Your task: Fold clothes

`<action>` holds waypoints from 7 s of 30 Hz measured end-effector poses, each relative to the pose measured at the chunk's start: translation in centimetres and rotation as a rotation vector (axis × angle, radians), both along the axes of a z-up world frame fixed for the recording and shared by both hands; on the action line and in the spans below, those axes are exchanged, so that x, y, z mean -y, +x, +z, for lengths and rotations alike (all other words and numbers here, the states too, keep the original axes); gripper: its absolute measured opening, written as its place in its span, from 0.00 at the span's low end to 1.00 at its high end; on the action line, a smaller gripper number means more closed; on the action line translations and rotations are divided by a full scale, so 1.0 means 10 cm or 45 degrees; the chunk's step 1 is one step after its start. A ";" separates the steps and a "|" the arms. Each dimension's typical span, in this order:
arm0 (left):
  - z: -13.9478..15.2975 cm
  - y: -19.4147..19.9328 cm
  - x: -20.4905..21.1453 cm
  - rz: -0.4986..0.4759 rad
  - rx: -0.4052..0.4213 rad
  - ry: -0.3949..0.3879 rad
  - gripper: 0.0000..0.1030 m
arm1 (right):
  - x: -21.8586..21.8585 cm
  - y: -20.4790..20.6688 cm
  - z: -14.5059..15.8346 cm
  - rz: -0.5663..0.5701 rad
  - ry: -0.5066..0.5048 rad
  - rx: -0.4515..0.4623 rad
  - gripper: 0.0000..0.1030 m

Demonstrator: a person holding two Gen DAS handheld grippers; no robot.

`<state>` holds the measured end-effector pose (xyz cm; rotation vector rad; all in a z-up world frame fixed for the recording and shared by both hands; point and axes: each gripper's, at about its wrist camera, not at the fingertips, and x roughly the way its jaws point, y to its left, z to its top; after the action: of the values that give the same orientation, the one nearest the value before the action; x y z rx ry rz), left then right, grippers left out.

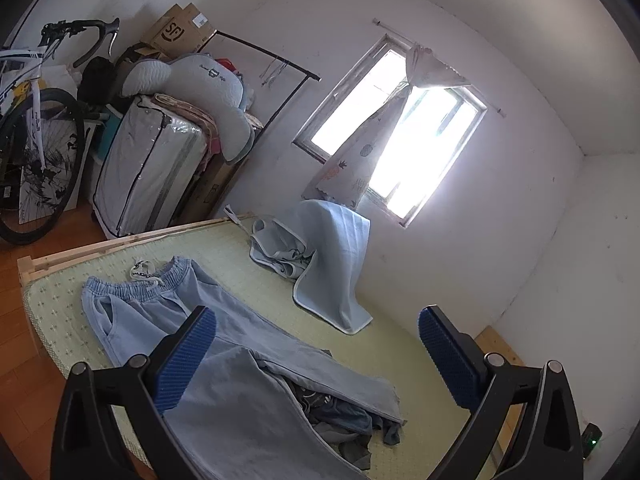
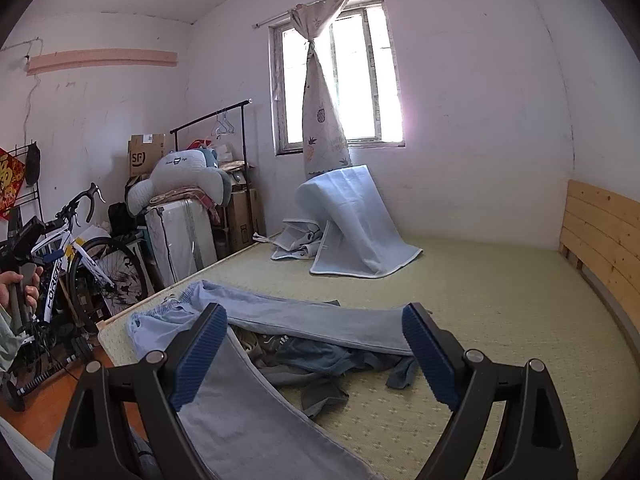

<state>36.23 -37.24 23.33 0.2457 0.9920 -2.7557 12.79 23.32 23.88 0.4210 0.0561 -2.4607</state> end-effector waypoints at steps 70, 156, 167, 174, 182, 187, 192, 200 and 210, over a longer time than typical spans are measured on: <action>-3.35 -5.21 3.56 -0.006 0.883 0.291 0.93 | 1.41 -4.39 -2.05 -0.204 0.164 0.599 0.89; -0.48 -2.70 2.66 0.019 0.475 0.122 0.05 | 0.07 -3.06 -0.17 -0.288 -0.023 0.257 0.15; -0.92 -1.02 2.51 0.037 0.310 0.168 0.05 | -0.42 -1.12 -0.32 -0.290 -0.013 0.105 0.15; -2.26 -0.34 2.55 0.182 0.539 0.348 0.06 | -0.20 -0.50 -1.67 -0.034 0.171 0.544 0.10; -2.67 0.20 2.45 0.258 0.525 0.519 0.10 | 0.27 0.23 -1.95 0.486 0.547 0.766 0.07; -2.61 0.35 2.38 0.245 0.513 0.546 0.28 | 0.20 0.24 -1.99 0.468 0.650 0.817 0.07; -2.35 0.60 2.27 0.320 0.378 0.494 0.83 | 0.05 0.15 -2.02 0.361 0.646 0.748 0.15; -1.66 0.58 1.66 0.241 0.269 0.295 0.84 | -0.14 -0.41 -2.35 0.013 0.487 0.813 0.50; -1.04 -0.28 -0.06 -0.246 0.132 0.079 0.86 | 0.00 -0.47 -2.58 0.104 0.340 0.864 0.50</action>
<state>33.44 -36.64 12.96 0.5147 1.0800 -2.8500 8.06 23.31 -1.96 1.3146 0.1137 -2.1144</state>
